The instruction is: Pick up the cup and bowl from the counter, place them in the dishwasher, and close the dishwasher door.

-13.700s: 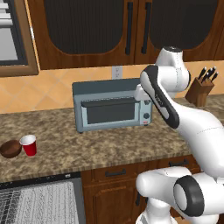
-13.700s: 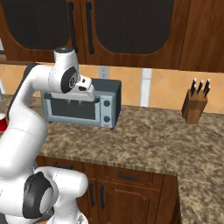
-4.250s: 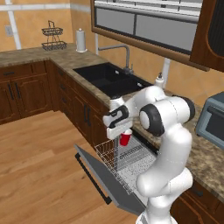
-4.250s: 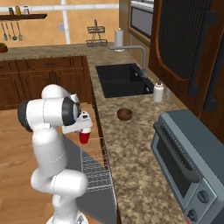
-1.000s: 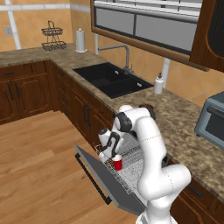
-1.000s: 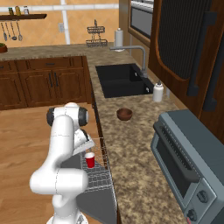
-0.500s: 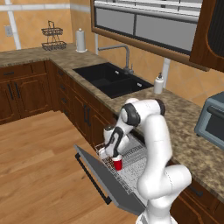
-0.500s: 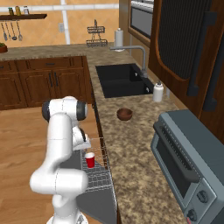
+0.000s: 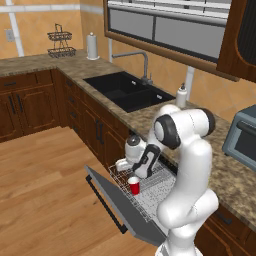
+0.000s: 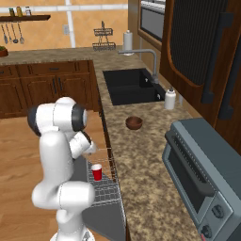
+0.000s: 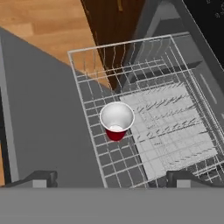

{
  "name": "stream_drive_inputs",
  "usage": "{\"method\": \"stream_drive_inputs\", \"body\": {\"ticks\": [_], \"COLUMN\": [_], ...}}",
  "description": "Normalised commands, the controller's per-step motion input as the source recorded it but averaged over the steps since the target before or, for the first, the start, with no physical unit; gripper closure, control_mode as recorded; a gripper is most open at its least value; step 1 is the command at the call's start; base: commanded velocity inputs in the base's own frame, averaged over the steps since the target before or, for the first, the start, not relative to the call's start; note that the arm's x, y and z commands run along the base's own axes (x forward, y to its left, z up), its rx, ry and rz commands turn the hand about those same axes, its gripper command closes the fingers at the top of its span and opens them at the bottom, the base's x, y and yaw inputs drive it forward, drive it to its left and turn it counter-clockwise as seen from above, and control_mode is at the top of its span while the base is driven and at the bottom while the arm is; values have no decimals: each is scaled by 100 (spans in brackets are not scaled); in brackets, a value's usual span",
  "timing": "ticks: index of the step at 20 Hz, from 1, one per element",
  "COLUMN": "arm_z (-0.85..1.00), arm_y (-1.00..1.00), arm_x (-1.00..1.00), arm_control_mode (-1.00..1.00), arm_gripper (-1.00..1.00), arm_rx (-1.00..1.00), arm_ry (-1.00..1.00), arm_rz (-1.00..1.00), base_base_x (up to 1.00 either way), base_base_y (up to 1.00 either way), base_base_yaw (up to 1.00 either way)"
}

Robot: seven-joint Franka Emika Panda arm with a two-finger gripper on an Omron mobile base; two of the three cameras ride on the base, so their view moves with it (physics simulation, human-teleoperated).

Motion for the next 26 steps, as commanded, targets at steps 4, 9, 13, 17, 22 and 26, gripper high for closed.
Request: {"method": "stream_drive_inputs", "body": {"ticks": [4,9,13,17,22,26], "arm_z": [100,100,100,100,100,100], "arm_y": [12,10,0,-3,-6,-15], "arm_x": [4,26,16,22,10,17], "arm_control_mode": [-100,-100,-100,-100,-100,-100], "arm_gripper": [-100,-100,-100,-100,-100,-100], "arm_rx": [0,0,0,0,-1,-4], "arm_ry": [-17,-9,0,2,15,19], "arm_rz": [-6,-1,0,0,0,0], "base_base_x": [0,0,0,0,0,0], "base_base_y": [0,0,0,0,0,0], "base_base_yaw": [0,0,0,0,0,0]}}
